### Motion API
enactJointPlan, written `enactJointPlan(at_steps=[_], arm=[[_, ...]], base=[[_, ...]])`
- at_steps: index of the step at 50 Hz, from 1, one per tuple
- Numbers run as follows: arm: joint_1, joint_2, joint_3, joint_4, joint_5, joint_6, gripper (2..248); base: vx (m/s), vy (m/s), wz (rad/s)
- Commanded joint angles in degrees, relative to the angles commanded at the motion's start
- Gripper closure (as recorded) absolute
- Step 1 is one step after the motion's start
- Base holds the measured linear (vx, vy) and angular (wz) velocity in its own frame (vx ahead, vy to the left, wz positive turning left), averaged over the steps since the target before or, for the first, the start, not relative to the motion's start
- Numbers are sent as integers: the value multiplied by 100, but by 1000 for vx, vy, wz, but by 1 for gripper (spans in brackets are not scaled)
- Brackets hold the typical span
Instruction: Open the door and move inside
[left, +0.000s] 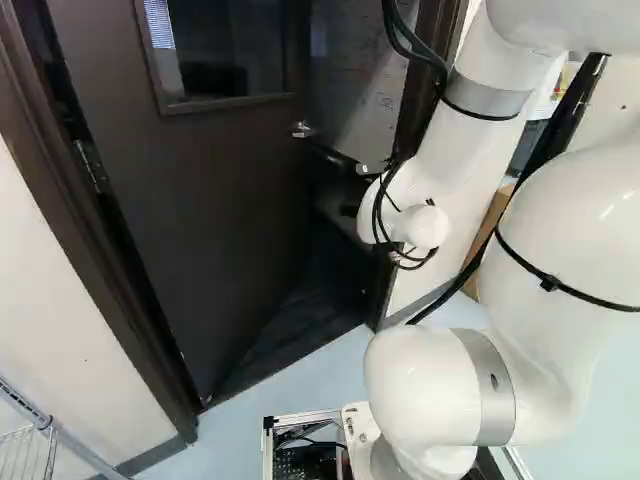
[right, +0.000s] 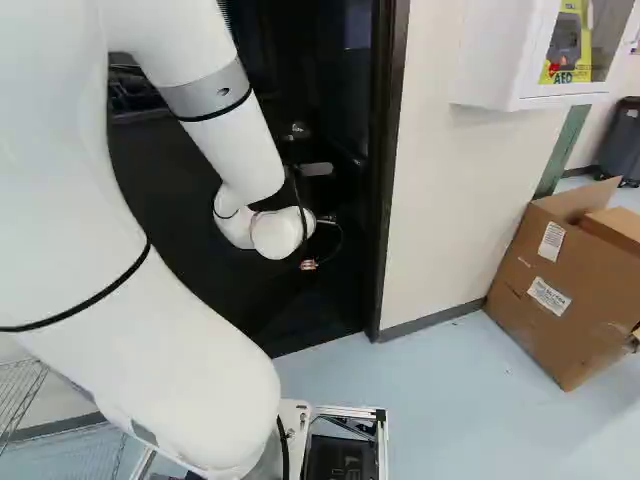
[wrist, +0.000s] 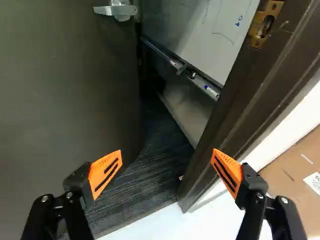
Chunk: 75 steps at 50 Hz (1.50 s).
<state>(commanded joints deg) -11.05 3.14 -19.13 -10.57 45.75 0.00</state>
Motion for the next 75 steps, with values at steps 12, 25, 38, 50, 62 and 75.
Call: enactJointPlan(at_steps=[12,25,38,50,62,75], arm=[[0,0,0,0,0,0,3],[0,0,0,0,0,0,3],[0,0,0,0,0,0,3],[0,0,0,0,0,0,3],[0,0,0,0,0,0,3],[0,0,0,0,0,0,3]], base=[[127,73,-22],[129,74,-23],[132,87,-21],[119,109,-27],[92,113,-20],[62,80,-9]])
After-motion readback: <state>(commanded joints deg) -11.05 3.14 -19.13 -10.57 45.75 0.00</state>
